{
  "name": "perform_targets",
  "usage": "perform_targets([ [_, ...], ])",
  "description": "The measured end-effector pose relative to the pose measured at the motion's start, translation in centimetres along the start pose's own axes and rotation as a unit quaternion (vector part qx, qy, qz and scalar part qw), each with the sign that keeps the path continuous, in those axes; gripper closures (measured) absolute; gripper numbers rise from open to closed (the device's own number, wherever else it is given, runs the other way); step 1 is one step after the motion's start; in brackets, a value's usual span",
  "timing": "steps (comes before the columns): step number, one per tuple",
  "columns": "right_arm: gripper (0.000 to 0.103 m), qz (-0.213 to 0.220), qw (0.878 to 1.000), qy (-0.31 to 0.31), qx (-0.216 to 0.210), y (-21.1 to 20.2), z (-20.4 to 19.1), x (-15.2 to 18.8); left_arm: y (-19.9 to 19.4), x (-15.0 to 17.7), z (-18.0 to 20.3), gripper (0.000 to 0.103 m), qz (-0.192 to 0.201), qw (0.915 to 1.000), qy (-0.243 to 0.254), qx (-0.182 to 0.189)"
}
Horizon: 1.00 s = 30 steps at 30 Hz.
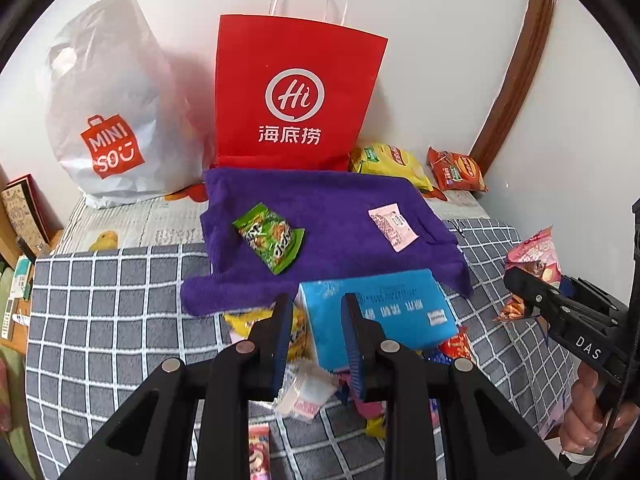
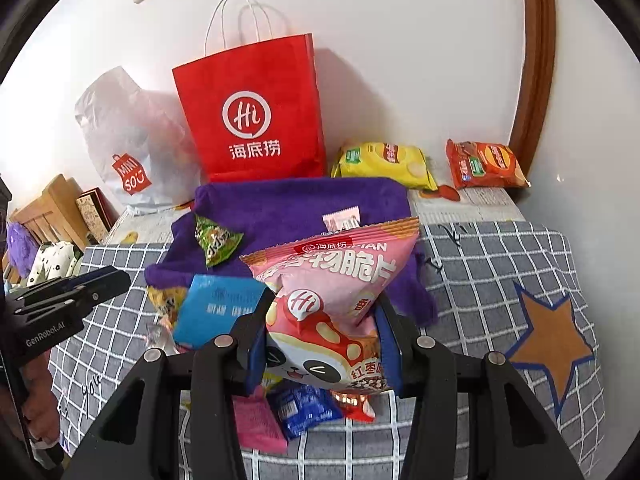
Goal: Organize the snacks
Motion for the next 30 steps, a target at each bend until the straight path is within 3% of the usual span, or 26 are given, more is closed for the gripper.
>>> perform_targets([
  [12, 0.057, 0.008, 1.0, -0.024, 0.002, 2.3, -0.9, -3.0, 2.4, -2.6, -0.2, 0.079, -0.001, 1.0, -0.002, 0.007],
  [30, 0.057, -0.005, 1.0, -0.008, 0.013, 7.2, 0.2, -5.5, 6.8, -4.7, -2.7, 0.079, -0.013, 0.9998, -0.016, 0.003],
])
Point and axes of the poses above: each gripper's, at about its wrist camera, not at the fingertips, and y roughly the way its jaws point, z to its right, x to its underside, the point moved 5 cm from there along y, roughly the way its jaws point, and after that the axes turned 6 degrees about -x, right-handed, at the moved point
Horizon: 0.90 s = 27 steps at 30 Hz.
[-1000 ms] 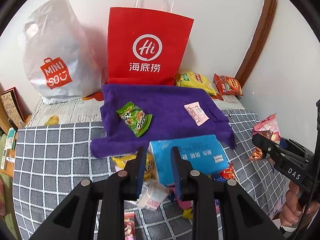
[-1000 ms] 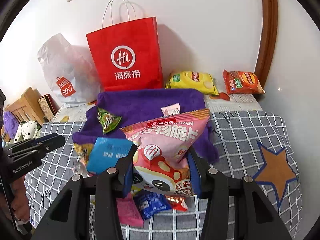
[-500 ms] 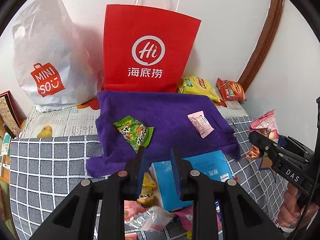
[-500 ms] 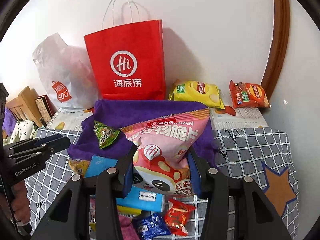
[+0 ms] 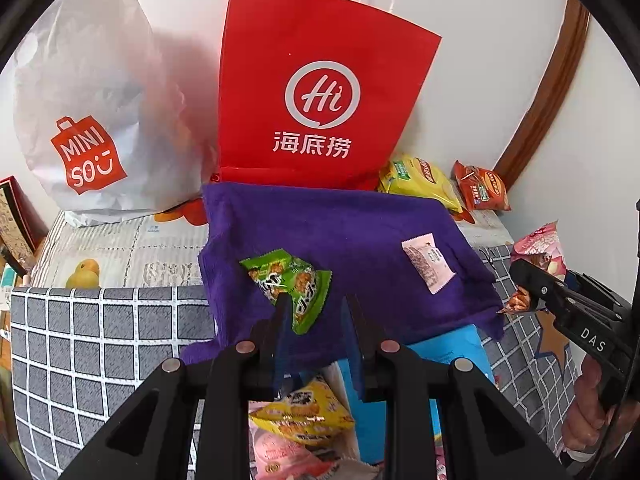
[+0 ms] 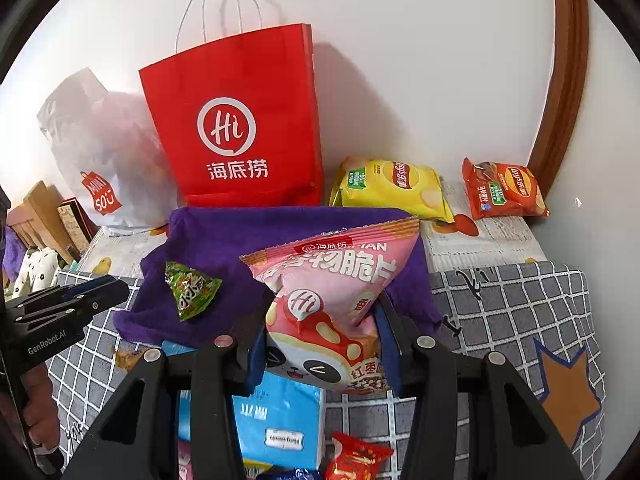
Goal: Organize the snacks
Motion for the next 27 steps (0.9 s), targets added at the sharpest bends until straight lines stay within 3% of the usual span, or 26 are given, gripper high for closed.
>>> perform_targets([
  [27, 0.057, -0.023, 1.0, 0.018, -0.009, 5.7, 1.3, -0.7, 4.1, -1.9, -1.0, 0.079, -0.016, 0.9999, 0.002, -0.004],
])
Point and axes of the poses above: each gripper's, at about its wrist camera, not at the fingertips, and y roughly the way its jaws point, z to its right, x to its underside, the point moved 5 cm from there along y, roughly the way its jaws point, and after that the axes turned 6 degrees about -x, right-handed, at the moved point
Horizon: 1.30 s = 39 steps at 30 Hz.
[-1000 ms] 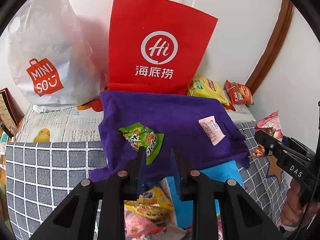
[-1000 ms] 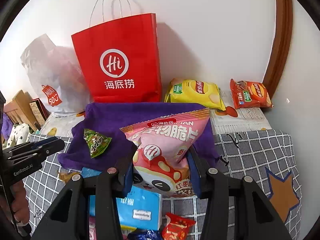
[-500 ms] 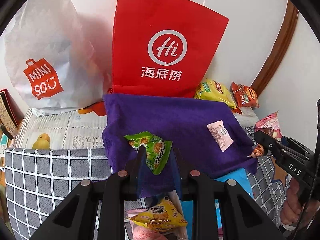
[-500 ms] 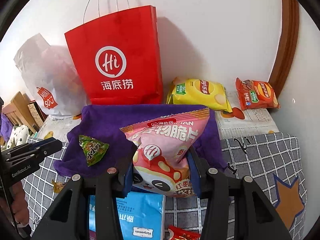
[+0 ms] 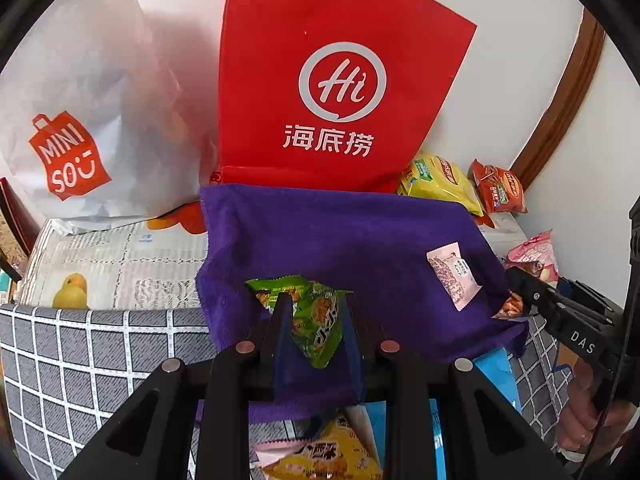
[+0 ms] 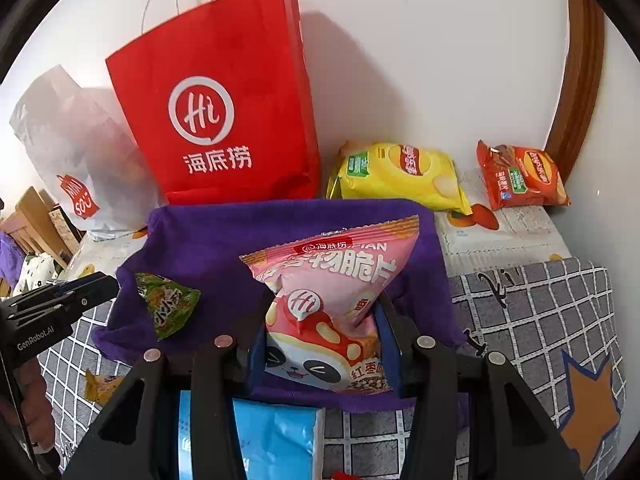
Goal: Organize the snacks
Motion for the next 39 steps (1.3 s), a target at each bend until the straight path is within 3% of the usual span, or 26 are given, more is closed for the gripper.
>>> perform_targets([
  [21, 0.056, -0.049, 0.999, -0.008, -0.009, 5.5, -0.7, 1.0, 4.2, 0.1, -0.3, 0.079, -0.023, 0.9997, 0.009, -0.002],
  [39, 0.056, -0.069, 0.997, -0.013, -0.014, 6.2, -0.9, 1.0, 4.7, -0.5, 0.0, 0.079, -0.025, 0.9997, 0.007, -0.001],
])
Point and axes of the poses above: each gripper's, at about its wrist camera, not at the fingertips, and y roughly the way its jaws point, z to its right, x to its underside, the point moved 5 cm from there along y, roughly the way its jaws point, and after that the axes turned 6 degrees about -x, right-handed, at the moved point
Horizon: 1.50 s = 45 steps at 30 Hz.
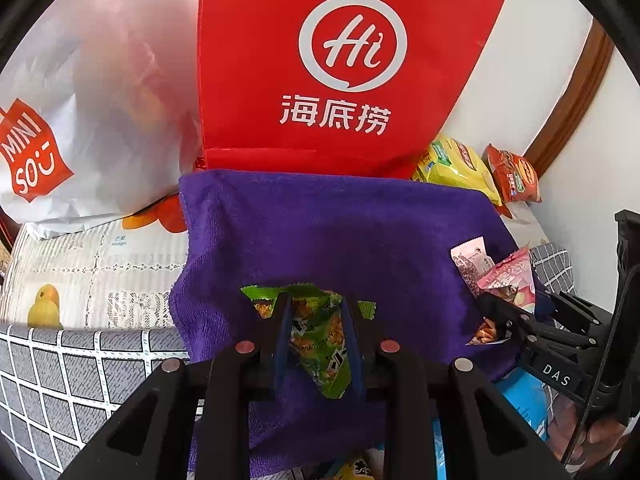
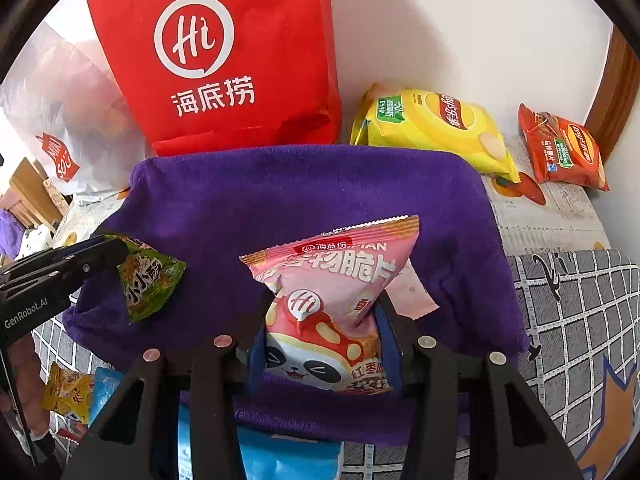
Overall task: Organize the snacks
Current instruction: 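Lower both held snacks onto the purple towel and open both tools, then lift both tools back from the towel toward the snacks on the bed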
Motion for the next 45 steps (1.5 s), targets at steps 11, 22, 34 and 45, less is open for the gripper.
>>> perform_targets([
  [11, 0.042, 0.009, 1.0, 0.0, -0.009, -1.1, -0.3, 0.2, -1.0, -0.2, 0.0, 0.064, 0.013, 0.9998, -0.012, 0.008],
  [22, 0.041, 0.022, 1.0, 0.012, -0.012, -3.6, -0.3, 0.9, -3.4, 0.0, 0.6, 0.021, 0.028, 0.9995, -0.012, 0.004],
  [34, 0.04, 0.045, 0.999, 0.017, -0.007, -8.5, 0.0, 2.9, -7.9, 1.9, 0.9, 0.016, 0.049, 0.9982, -0.02, 0.027],
  [45, 0.037, 0.066, 0.997, 0.027, 0.0, -13.5, 0.7, 6.6, -12.5, 5.2, 0.6, 0.016, 0.054, 0.998, -0.027, 0.018],
])
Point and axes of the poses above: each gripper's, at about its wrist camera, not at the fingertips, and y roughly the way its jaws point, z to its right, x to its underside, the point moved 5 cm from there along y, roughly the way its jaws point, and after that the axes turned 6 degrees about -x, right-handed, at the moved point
